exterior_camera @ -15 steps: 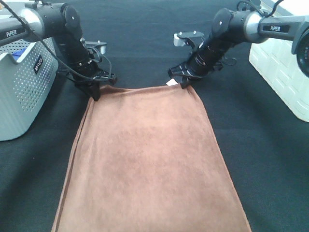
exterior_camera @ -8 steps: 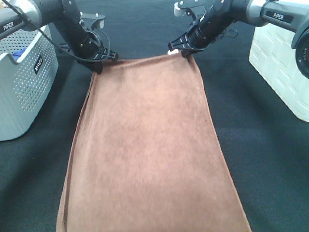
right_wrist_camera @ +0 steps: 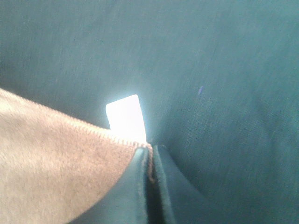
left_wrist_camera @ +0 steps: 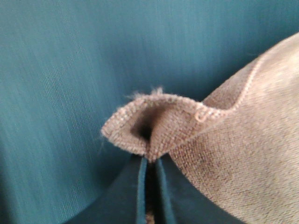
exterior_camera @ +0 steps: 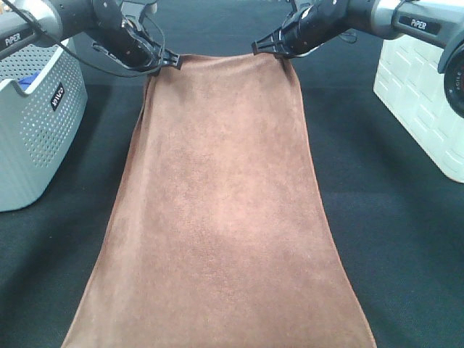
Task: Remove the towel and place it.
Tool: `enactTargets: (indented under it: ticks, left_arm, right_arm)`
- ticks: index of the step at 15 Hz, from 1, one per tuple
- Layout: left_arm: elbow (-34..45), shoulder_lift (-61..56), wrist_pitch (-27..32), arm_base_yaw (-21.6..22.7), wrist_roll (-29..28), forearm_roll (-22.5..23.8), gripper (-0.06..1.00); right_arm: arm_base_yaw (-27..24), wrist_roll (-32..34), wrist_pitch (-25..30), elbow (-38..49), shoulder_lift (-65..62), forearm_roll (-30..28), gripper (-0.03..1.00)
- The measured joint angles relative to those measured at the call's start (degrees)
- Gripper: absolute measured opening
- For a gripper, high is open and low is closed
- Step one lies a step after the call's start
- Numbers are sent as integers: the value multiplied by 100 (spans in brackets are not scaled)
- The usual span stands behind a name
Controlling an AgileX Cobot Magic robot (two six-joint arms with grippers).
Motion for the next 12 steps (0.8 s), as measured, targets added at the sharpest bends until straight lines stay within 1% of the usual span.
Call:
enactTargets:
  ticks: [3,8,12]
  left_arm:
    - [0,52,-401,0,0,17,1]
    - [0,57,-894,0,6,143,1]
    - [0,103,-1020,0,6,160,1]
  right_arm:
    - [0,0,-258,0,6,23,1]
    - [0,0,-607,-6,80,23,1]
    - [0,0,-688,-6,92,23,1]
